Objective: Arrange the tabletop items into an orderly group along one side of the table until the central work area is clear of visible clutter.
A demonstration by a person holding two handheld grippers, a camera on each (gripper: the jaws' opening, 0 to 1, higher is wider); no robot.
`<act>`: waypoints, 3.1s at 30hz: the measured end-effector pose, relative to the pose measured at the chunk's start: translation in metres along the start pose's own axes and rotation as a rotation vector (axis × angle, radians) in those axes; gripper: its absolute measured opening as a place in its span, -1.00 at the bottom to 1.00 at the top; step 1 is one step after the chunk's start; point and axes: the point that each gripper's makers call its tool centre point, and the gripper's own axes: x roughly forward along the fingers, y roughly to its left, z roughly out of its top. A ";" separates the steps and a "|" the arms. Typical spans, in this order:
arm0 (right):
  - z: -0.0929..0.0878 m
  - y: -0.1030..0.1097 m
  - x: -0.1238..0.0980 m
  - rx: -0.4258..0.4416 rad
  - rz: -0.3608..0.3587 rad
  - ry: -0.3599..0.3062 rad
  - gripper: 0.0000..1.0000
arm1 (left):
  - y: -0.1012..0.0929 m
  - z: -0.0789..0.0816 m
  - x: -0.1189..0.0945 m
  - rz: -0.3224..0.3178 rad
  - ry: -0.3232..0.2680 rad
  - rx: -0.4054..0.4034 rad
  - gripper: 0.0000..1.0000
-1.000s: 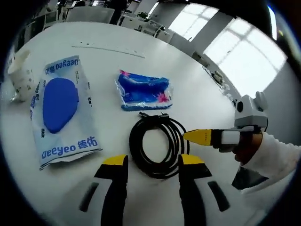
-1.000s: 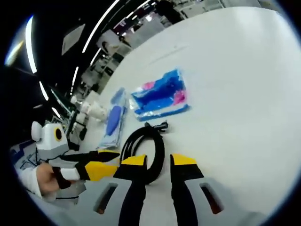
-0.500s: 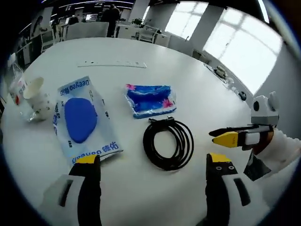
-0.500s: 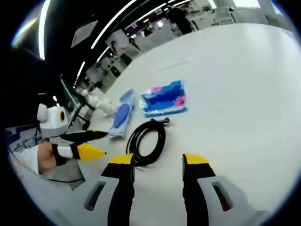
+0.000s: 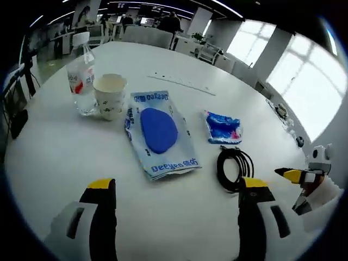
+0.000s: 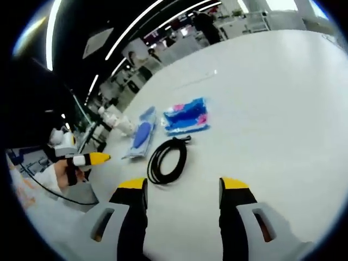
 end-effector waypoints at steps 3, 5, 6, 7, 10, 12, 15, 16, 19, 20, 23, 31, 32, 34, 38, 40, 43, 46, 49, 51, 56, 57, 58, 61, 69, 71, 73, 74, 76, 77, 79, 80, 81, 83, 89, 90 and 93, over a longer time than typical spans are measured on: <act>0.004 -0.011 -0.001 0.040 -0.021 -0.006 0.04 | 0.007 0.005 0.002 0.006 -0.004 -0.034 0.86; 0.009 -0.017 0.002 0.056 -0.028 -0.012 0.03 | 0.005 0.011 0.003 -0.001 -0.010 -0.040 0.86; 0.014 -0.018 0.004 0.067 -0.030 -0.019 0.03 | 0.005 0.015 0.003 -0.002 -0.015 -0.039 0.85; 0.019 -0.019 0.005 0.072 -0.030 -0.026 0.03 | 0.005 0.016 0.004 -0.002 -0.016 -0.040 0.84; 0.037 -0.016 0.010 0.109 -0.011 -0.076 0.02 | 0.006 0.017 0.008 -0.014 0.003 -0.064 0.76; 0.045 -0.014 0.013 0.117 -0.002 -0.092 0.01 | 0.007 0.017 0.011 -0.015 0.000 -0.080 0.77; 0.053 -0.006 0.014 0.116 0.013 -0.112 0.01 | 0.001 0.018 0.008 -0.026 -0.007 -0.086 0.76; 0.053 -0.005 0.015 0.116 0.021 -0.115 0.01 | 0.001 0.018 0.008 -0.026 -0.010 -0.086 0.75; 0.045 -0.003 0.015 0.118 0.028 -0.097 -0.01 | 0.001 0.008 0.011 -0.024 0.021 -0.077 0.69; 0.041 -0.005 0.016 0.118 0.024 -0.081 -0.03 | 0.001 0.005 0.011 -0.020 0.034 -0.074 0.67; 0.024 -0.011 0.016 0.126 -0.001 -0.014 -0.14 | 0.002 0.000 0.013 -0.020 0.038 -0.081 0.65; 0.018 -0.001 0.014 0.128 0.020 -0.027 -0.11 | -0.008 -0.010 0.013 -0.045 0.028 -0.119 0.60; 0.017 0.000 0.014 0.125 0.022 -0.024 -0.11 | -0.010 -0.012 0.012 -0.050 0.032 -0.124 0.60; 0.016 0.001 0.014 0.124 0.028 -0.020 -0.11 | -0.011 -0.016 0.010 -0.054 0.033 -0.131 0.60; 0.018 0.005 0.014 0.142 0.035 -0.032 -0.13 | -0.011 -0.024 0.010 -0.060 0.050 -0.152 0.57; 0.021 0.005 0.014 0.152 0.040 -0.044 -0.13 | -0.012 -0.026 0.009 -0.070 0.054 -0.166 0.55; 0.023 0.005 0.015 0.152 0.041 -0.049 -0.13 | -0.011 -0.025 0.008 -0.077 0.044 -0.193 0.55; 0.020 0.007 0.014 0.158 0.049 -0.045 -0.13 | -0.013 -0.027 0.007 -0.087 0.052 -0.195 0.53; 0.013 0.010 0.012 0.164 0.054 -0.039 -0.13 | -0.012 -0.031 0.006 -0.079 0.054 -0.185 0.53; 0.009 0.009 0.010 0.160 0.051 -0.035 -0.13 | -0.010 -0.034 0.005 -0.065 0.054 -0.186 0.52; 0.004 0.003 0.006 0.167 0.046 -0.034 -0.12 | -0.013 -0.036 0.006 -0.081 0.050 -0.226 0.52; 0.004 0.002 0.006 0.168 0.044 -0.036 -0.12 | -0.013 -0.036 0.007 -0.079 0.050 -0.225 0.52; 0.005 0.002 0.005 0.167 0.043 -0.040 -0.11 | -0.013 -0.036 0.007 -0.077 0.050 -0.221 0.51; 0.010 0.001 0.002 0.163 0.042 -0.054 -0.11 | -0.014 -0.037 0.010 -0.080 0.049 -0.231 0.49; 0.013 0.006 0.006 0.135 0.057 -0.049 -0.12 | -0.025 -0.024 0.028 -0.153 -0.015 -0.500 0.33; 0.012 0.007 0.007 0.134 0.060 -0.047 -0.12 | -0.027 -0.014 0.034 -0.171 -0.059 -0.591 0.29; 0.012 0.006 0.007 0.132 0.060 -0.043 -0.12 | -0.025 -0.008 0.039 -0.172 -0.084 -0.655 0.25; 0.012 0.006 0.007 0.133 0.061 -0.042 -0.13 | -0.025 -0.006 0.041 -0.175 -0.092 -0.691 0.22; 0.012 0.006 0.006 0.135 0.061 -0.044 -0.13 | -0.023 0.000 0.048 -0.187 -0.119 -0.800 0.23; 0.012 0.006 0.006 0.137 0.061 -0.046 -0.13 | -0.016 -0.002 0.053 -0.164 -0.128 -0.857 0.19; 0.013 0.005 0.004 0.140 0.060 -0.049 -0.13 | -0.011 0.001 0.057 -0.158 -0.153 -0.913 0.03; 0.013 0.005 0.004 0.142 0.058 -0.050 -0.13 | -0.010 0.000 0.059 -0.149 -0.152 -0.935 -0.07; 0.012 0.004 0.003 0.144 0.056 -0.050 -0.13 | -0.009 -0.001 0.060 -0.139 -0.154 -0.941 -0.15; 0.012 0.002 0.002 0.145 0.053 -0.051 -0.13 | 0.000 -0.006 0.062 -0.065 -0.157 -0.935 -0.41; 0.008 0.000 0.002 0.154 0.045 -0.045 -0.14 | 0.007 -0.016 0.069 -0.032 -0.131 -0.979 -0.92; 0.008 0.000 0.002 0.154 0.045 -0.044 -0.14 | 0.007 -0.017 0.067 -0.032 -0.128 -0.966 -0.93; 0.008 0.002 0.004 0.153 0.047 -0.037 -0.15 | 0.009 -0.013 0.063 -0.030 -0.136 -0.914 -1.00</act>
